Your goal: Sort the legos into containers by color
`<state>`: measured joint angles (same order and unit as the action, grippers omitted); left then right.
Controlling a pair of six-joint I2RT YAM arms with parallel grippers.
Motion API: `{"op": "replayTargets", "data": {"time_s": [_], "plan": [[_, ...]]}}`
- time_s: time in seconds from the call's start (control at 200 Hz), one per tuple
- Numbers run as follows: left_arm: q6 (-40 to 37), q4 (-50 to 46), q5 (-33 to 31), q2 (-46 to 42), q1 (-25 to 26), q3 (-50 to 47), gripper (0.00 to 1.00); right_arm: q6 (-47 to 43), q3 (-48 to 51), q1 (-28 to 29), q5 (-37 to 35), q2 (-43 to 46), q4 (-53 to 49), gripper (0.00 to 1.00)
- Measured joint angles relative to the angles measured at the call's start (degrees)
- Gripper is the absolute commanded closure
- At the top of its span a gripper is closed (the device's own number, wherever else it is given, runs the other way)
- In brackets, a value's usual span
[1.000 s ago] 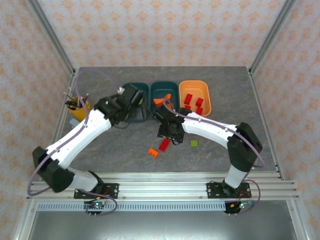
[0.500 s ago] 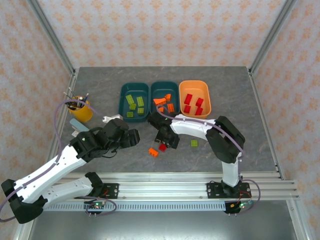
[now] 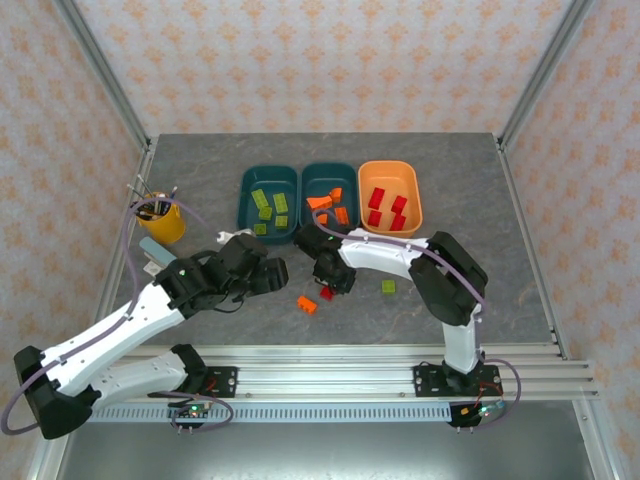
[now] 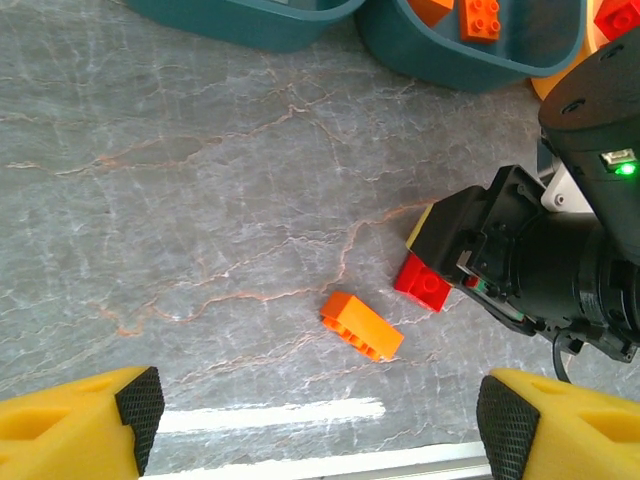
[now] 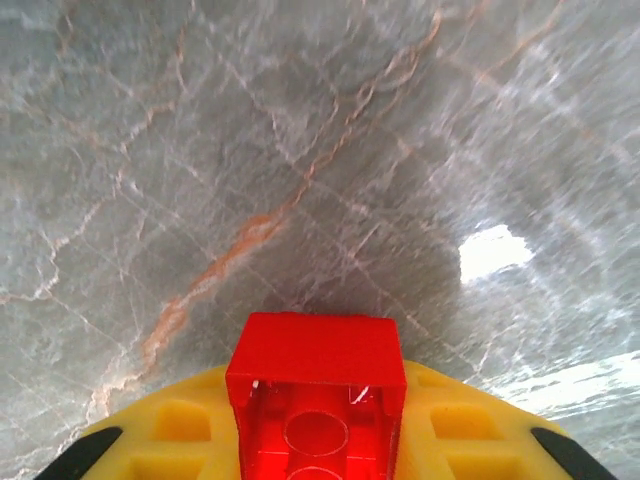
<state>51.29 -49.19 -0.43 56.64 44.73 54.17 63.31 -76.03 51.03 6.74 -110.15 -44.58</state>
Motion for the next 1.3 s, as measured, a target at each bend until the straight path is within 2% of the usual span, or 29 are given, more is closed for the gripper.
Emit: {"op": "replayTargets", "data": {"time_s": [0.17,0.295,0.41,0.52,0.701,0.936,1.151,1.301], "plan": [[-0.4,2.8,1.9,7.0,0.7,2.7,0.14,-5.0,-2.5,-4.3,-4.5,6.1,-3.0,0.78],[-1.3,5.9,3.3,14.6,0.6,8.5,0.13,-11.4,-7.1,-12.5,-7.4,11.1,-3.4,0.77],[-2.1,9.5,5.5,21.7,-0.2,14.7,0.14,-15.8,-11.0,-20.4,-7.3,11.3,-2.1,0.78],[-3.0,13.1,7.8,28.4,-2.6,19.8,0.14,-18.9,-15.6,-26.6,-6.6,7.0,-0.3,0.78],[-5.4,16.0,10.6,38.7,-6.5,28.5,0.14,-19.6,-23.9,-31.7,-3.3,-3.7,4.0,0.78],[-8.9,17.1,12.4,49.2,-8.4,40.3,0.14,-14.6,-34.6,-35.5,0.0,-16.3,6.1,0.78],[-10.9,16.9,13.6,53.8,-8.7,45.7,0.14,-7.9,-37.5,-37.2,1.2,-21.3,8.1,0.77],[-11.8,16.8,14.0,55.4,-8.9,47.0,0.14,-3.9,-38.2,-38.1,1.9,-23.8,9.4,0.70]]}}
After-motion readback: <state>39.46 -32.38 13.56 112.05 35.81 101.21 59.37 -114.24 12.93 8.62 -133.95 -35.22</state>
